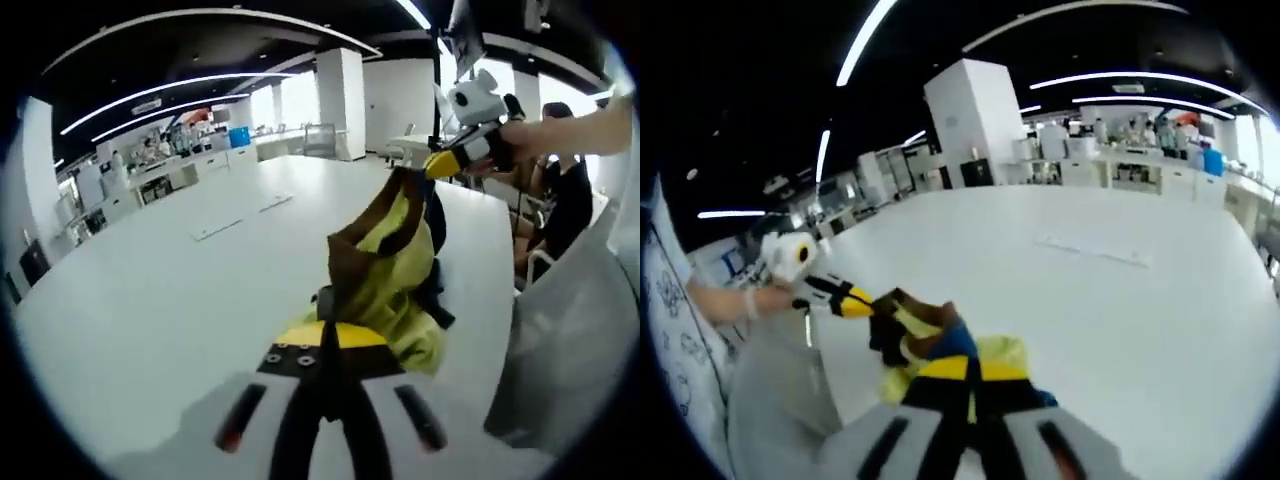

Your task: Fold the garment on the visible template until the final outline fits inside the template.

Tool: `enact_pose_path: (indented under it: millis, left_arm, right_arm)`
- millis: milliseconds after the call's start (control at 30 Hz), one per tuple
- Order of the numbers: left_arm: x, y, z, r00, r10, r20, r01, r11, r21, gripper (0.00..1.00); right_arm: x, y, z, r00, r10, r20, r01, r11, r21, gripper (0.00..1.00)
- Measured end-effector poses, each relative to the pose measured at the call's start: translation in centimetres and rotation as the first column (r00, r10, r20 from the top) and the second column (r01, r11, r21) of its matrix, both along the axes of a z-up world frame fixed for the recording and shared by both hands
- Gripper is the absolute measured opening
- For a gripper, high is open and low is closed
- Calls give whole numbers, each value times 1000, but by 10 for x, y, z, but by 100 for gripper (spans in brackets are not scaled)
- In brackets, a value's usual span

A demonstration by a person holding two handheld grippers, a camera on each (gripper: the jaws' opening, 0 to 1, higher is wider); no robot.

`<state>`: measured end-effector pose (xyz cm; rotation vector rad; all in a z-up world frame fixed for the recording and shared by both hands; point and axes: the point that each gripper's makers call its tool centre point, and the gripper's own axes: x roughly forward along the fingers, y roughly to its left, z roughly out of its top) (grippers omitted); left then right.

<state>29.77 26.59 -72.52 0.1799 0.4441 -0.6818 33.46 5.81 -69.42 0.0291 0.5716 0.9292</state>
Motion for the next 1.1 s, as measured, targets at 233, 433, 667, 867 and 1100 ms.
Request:
enact_pose_path:
  millis: [233,433,667,867,1100]
  left_arm:
    - [5,2,65,998,47,47,-38,984,-172,0]
    - [6,10,120,987,36,155,-10,987,-161,0]
    - [11,18,177,969,32,247,11,986,-168,0]
    - [35,35,209,966,14,259,28,987,-157,0]
    - [50,43,237,971,3,241,52,974,-221,0]
  right_arm:
    - [-11,-5,48,996,-45,83,38,996,83,0]
    - [-23,-1,100,987,-53,154,29,988,150,0]
    - [-21,6,164,963,-45,266,-9,980,198,0]
    - [-16,20,205,935,-17,354,-61,976,209,0]
    - [-4,32,237,908,-11,419,-88,973,216,0]
